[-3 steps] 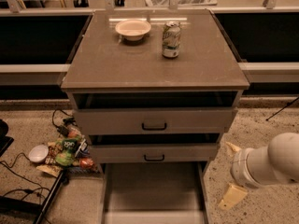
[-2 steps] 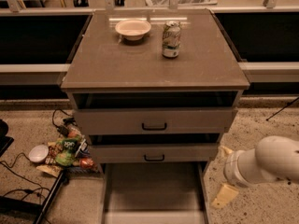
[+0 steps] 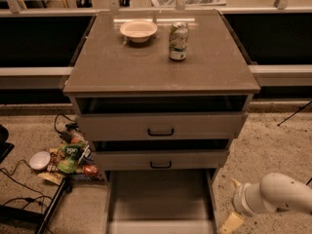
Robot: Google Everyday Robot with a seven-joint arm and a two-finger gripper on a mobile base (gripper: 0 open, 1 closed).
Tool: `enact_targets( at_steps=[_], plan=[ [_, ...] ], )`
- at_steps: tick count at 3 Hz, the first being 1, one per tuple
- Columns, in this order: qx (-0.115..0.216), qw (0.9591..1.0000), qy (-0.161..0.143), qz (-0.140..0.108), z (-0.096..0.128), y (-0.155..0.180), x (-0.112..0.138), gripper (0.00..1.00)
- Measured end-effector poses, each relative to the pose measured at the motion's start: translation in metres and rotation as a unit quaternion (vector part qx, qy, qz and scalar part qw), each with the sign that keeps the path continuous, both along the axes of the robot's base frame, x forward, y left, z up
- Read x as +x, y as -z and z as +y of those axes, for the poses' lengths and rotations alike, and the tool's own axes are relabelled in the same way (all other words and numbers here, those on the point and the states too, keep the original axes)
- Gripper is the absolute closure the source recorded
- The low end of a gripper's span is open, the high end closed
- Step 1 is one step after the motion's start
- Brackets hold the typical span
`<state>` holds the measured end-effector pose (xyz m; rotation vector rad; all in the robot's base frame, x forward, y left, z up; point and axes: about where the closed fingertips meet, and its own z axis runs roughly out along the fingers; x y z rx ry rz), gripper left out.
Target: Close bottom drawer
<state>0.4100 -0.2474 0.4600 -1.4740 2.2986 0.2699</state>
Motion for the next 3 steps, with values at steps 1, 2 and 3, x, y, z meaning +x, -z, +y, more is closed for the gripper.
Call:
enact_targets(
  at_steps=[1, 2, 3],
  plan=[
    [0.017, 0.9996, -0.008, 0.022, -0.011, 0.078, -0.029, 0.0],
    [0.03, 0.9972, -0.01, 0.067, -0.018, 0.149, -0.078, 0.16],
    [0.048, 0.993, 0.001, 0.108, -0.02, 0.201, -0.127, 0.39]
  ],
)
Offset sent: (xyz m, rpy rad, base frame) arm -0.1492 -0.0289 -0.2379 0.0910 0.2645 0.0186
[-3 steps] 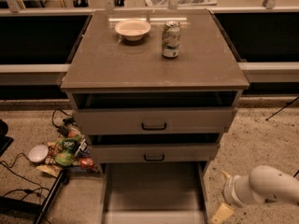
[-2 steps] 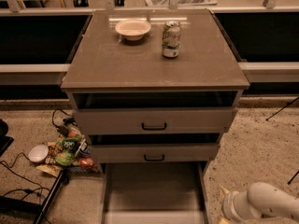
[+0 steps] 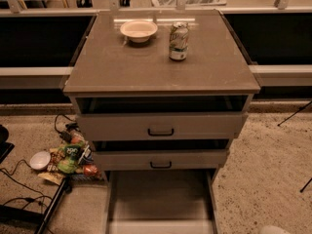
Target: Close bottom drawer
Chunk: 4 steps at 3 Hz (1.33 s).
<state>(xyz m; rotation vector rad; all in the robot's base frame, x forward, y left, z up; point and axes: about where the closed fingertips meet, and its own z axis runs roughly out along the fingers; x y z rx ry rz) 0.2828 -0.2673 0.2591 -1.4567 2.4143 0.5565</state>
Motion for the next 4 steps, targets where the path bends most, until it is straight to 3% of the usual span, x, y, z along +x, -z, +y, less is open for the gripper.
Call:
enact_targets(
  at_steps=[1, 2, 3, 4],
  plan=[
    [0.029, 0.999, 0.017, 0.029, 0.009, 0.038, -0.038, 0.62],
    [0.033, 0.9987, 0.017, 0.035, 0.014, 0.043, -0.044, 0.85],
    [0.035, 0.9986, 0.017, 0.036, 0.016, 0.044, -0.045, 1.0],
    [0.066, 0.9966, -0.008, 0.049, 0.049, 0.072, -0.04, 1.0]
  ],
)
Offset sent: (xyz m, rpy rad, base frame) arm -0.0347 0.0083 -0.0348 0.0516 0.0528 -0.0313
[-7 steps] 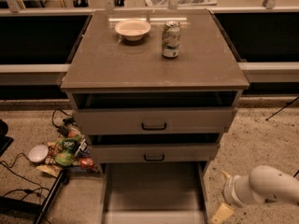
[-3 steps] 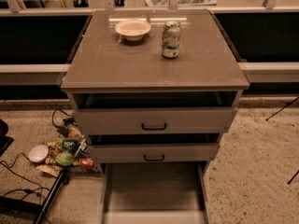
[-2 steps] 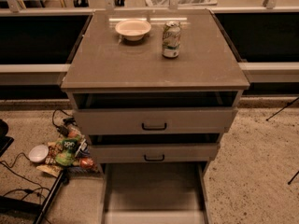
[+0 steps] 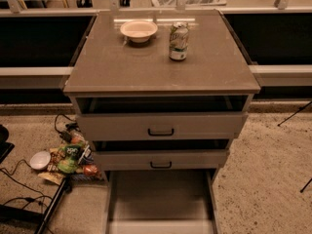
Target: Close bottom drawer
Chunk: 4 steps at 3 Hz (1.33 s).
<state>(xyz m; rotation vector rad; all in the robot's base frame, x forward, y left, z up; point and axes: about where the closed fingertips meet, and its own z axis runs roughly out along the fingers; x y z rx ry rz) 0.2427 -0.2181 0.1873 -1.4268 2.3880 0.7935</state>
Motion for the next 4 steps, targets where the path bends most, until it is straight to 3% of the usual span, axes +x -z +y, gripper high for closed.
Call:
enact_targets(
  at_steps=[1, 2, 3, 4],
  plan=[
    [0.049, 0.9984, -0.029, 0.004, 0.036, 0.043, 0.016, 1.0],
    [0.107, 0.9924, -0.058, -0.016, 0.071, 0.073, 0.048, 1.0],
    [0.11, 0.9919, -0.059, -0.023, 0.072, 0.074, 0.055, 1.0],
    [0.11, 0.9879, -0.07, -0.085, 0.079, 0.051, 0.126, 1.0]
  ],
)
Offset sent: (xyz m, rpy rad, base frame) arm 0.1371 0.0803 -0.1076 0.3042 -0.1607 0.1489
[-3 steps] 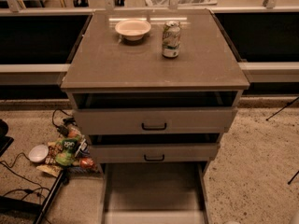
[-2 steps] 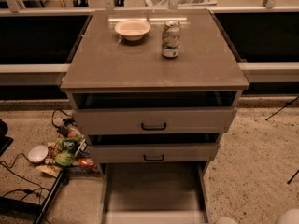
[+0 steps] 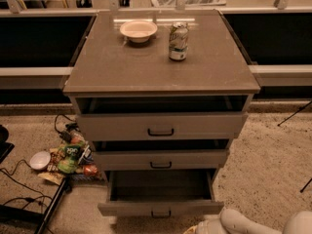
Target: Close bottom drawer
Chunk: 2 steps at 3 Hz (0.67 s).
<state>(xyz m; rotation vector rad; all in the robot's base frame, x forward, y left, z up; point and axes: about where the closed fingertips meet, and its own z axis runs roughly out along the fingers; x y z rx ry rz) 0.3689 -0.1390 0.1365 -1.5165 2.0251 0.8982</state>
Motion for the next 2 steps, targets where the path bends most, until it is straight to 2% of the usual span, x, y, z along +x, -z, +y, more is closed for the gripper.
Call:
enact_targets(
  at_steps=[1, 2],
  plan=[
    [0.0, 1.0, 0.0, 0.0, 0.0, 0.0, 0.0, 1.0],
    [0.013, 0.9999, -0.008, 0.006, 0.012, 0.013, 0.006, 1.0]
  ],
)
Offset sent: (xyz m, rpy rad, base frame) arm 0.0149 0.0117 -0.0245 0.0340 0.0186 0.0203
